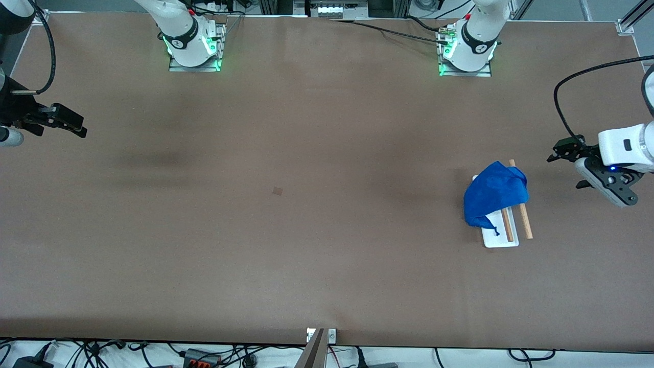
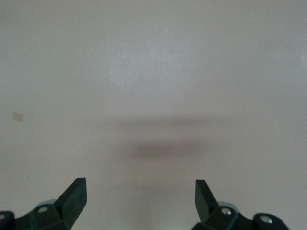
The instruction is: Pass towel and hang on rack
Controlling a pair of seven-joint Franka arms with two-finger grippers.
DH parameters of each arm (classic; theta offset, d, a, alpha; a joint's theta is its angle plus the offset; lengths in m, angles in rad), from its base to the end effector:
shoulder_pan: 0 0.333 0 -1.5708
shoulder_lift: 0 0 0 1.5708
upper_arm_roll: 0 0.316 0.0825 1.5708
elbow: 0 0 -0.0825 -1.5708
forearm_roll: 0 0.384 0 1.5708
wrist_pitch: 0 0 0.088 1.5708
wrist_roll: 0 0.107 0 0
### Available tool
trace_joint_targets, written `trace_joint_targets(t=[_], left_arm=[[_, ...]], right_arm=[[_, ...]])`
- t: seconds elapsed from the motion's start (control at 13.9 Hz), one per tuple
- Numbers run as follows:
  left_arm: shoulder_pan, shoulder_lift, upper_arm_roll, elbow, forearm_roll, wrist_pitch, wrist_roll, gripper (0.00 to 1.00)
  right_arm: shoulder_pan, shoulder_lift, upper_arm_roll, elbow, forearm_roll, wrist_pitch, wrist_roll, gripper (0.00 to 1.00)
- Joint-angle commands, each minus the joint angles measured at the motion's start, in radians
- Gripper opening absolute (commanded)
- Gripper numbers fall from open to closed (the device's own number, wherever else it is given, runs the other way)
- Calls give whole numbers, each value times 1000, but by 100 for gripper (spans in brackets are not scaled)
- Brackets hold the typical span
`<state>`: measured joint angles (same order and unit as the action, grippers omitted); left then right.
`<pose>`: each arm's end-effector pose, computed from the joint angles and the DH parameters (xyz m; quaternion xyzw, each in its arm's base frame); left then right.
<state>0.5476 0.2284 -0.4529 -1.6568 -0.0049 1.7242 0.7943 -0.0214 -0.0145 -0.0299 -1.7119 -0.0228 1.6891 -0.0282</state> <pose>0.6045 0.0775 0.4751 0.9367 -0.3393 -0.0398 0.0768 0.5555 -0.0308 0.5758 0.9999 -0.0102 -0.0046 0.0109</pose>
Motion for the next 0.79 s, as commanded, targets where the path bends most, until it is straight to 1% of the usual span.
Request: trace_joint_targets(t=[0.0,0.07,0.14,0.22,0.29,0.36,0.43,0.5,0.58,0.65,0.72], left_arm=[[-66,-33,-6,83,92,-116,-152,100],[-89,-29,-4,138,108,-193,-234,100],[-106,9,-1,219,105,-257,-304,100],[-112,20,3,244,105,-270,-370,100],[-123,-4,10,220,100,-265,-416,100],[-133,-53,19,150,102,-215,-447,100],[-138,-123,39,53,97,-131,-460,100],[-149,-179,60,-21,71,-79,-464,100],[-194,-204,107,-47,37,-77,-496,100],[-262,-208,185,-50,27,-78,-545,100],[-356,-210,289,-50,13,-84,-576,100]], right_arm=[[-3,-18,4,-1,0,-25,-6,100],[-3,-25,4,-5,0,-25,-6,100],[-3,-28,2,-5,0,-26,-7,100],[-3,-30,2,-8,-3,-26,-7,100],[-2,-30,4,-12,-6,-26,-7,100],[0,-31,5,-20,-8,-25,-9,100],[-2,-32,5,-20,-8,-23,-7,100],[-2,-33,5,-21,-8,-23,-7,100],[-2,-35,5,-21,-8,-23,-7,100],[-2,-33,5,-23,-6,-25,-6,100],[-2,-36,4,-34,-6,-22,-6,100]])
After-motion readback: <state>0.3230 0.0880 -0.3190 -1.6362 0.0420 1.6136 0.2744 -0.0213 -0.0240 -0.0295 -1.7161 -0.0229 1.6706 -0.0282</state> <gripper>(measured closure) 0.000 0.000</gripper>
